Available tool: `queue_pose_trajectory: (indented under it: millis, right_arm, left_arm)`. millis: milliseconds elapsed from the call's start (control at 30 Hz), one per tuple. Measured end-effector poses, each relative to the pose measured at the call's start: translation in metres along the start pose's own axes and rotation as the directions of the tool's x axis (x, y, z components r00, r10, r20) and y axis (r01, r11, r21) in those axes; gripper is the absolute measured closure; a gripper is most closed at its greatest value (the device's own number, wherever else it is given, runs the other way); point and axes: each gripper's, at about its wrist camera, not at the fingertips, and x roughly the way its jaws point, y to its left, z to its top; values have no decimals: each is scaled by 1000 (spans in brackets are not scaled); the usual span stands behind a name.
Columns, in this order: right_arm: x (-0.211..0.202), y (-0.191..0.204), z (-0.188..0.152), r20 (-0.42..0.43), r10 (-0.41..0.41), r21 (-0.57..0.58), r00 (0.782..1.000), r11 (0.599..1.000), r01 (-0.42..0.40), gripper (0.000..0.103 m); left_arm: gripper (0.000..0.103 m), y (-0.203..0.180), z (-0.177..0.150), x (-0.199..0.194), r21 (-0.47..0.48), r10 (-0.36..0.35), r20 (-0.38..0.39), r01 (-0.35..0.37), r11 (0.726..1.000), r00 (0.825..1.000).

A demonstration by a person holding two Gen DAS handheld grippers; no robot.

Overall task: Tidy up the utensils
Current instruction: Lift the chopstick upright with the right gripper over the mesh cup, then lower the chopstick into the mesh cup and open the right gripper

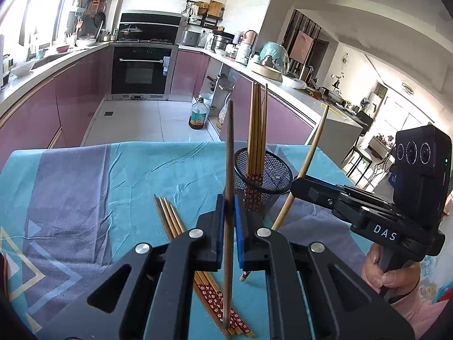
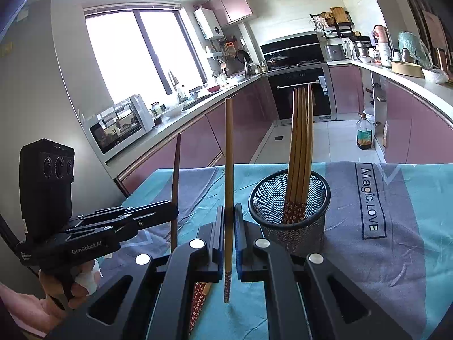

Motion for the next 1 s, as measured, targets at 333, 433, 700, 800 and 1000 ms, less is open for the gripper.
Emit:
queue_pose_trajectory:
  millis: [333,433,700,800,1000]
  right_arm:
    - [-10,-1,9,31,-5,-14,1000,1000,6,98]
    - [-13,-1,11,40,-8,-18,999,1000,8,98]
    - [-20,-1,17,61,-17,-25,998,999,19,98]
    - [-23,-1,19,69,-21,-30,997,999,23,98]
    - [-32,-2,27,97,-28,-45,995,998,32,98]
  left_arm:
    - [96,-7,14,-1,21,-30,38,29,999,999]
    - [96,-9,17,-2,26,-36,44,35,999,998]
    - [96,-7,21,-5,32,-45,54,43,999,998]
    - [96,-8,25,-8,36,-49,64,47,998,997]
    - [96,-11,33,-15,51,-59,87,55,997,994]
